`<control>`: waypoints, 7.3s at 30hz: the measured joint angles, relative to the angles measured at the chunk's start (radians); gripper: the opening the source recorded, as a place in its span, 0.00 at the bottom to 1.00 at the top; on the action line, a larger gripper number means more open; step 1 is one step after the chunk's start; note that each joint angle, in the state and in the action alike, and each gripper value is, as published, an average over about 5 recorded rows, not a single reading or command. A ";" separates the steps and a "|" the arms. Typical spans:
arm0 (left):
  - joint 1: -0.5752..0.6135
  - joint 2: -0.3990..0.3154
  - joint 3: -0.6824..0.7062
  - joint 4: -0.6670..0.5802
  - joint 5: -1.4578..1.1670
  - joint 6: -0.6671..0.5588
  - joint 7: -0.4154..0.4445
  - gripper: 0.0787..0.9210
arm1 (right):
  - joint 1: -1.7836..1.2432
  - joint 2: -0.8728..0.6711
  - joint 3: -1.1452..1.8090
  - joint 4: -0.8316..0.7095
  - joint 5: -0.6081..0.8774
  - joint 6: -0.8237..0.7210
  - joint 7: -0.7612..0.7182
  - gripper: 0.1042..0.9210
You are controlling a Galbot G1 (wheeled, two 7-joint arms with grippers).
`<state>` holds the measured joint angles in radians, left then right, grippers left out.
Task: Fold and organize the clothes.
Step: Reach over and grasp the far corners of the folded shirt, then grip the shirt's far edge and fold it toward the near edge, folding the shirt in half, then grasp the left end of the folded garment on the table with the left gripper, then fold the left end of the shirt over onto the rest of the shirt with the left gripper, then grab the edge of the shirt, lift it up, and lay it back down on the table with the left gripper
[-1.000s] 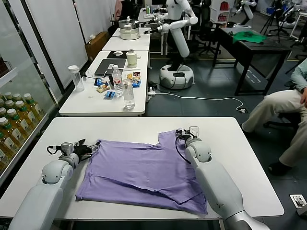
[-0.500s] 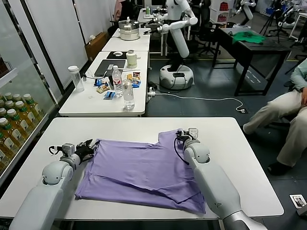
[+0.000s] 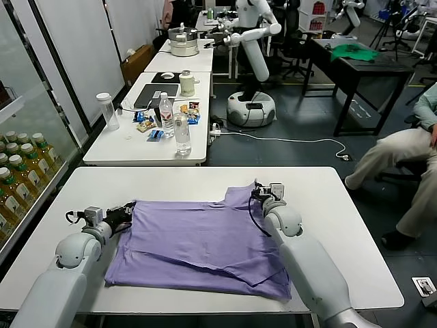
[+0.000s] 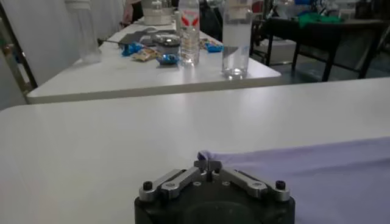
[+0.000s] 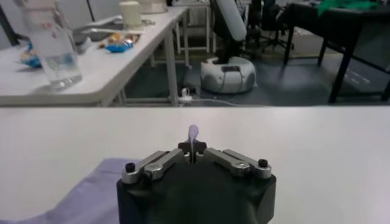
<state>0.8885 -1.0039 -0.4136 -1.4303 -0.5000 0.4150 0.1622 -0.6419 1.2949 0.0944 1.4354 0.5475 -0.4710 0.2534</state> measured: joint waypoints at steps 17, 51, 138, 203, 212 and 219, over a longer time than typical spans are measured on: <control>0.212 0.011 -0.100 -0.217 -0.047 -0.049 -0.037 0.01 | -0.287 -0.135 0.066 0.411 0.012 -0.059 0.048 0.01; 0.485 -0.003 -0.216 -0.392 0.013 -0.064 -0.032 0.02 | -0.625 -0.170 0.156 0.633 -0.098 -0.071 0.022 0.02; 0.596 -0.069 -0.379 -0.757 0.087 0.154 -0.405 0.04 | -0.805 -0.181 0.176 0.861 -0.304 -0.107 0.026 0.88; 0.562 -0.183 -0.184 -0.557 -0.015 0.109 -0.309 0.42 | -0.773 -0.185 0.171 0.811 -0.300 -0.107 0.014 0.88; 0.564 -0.186 -0.194 -0.567 -0.034 0.109 -0.305 0.11 | -0.771 -0.184 0.168 0.813 -0.302 -0.107 0.016 0.88; 0.583 -0.147 -0.342 -0.638 -0.035 0.122 -0.273 0.01 | -0.774 -0.185 0.176 0.815 -0.301 -0.107 0.015 0.88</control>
<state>1.4712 -1.1507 -0.7560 -2.0680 -0.5349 0.5374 -0.1105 -1.4156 1.1096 0.2702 2.2504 0.2464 -0.5780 0.2683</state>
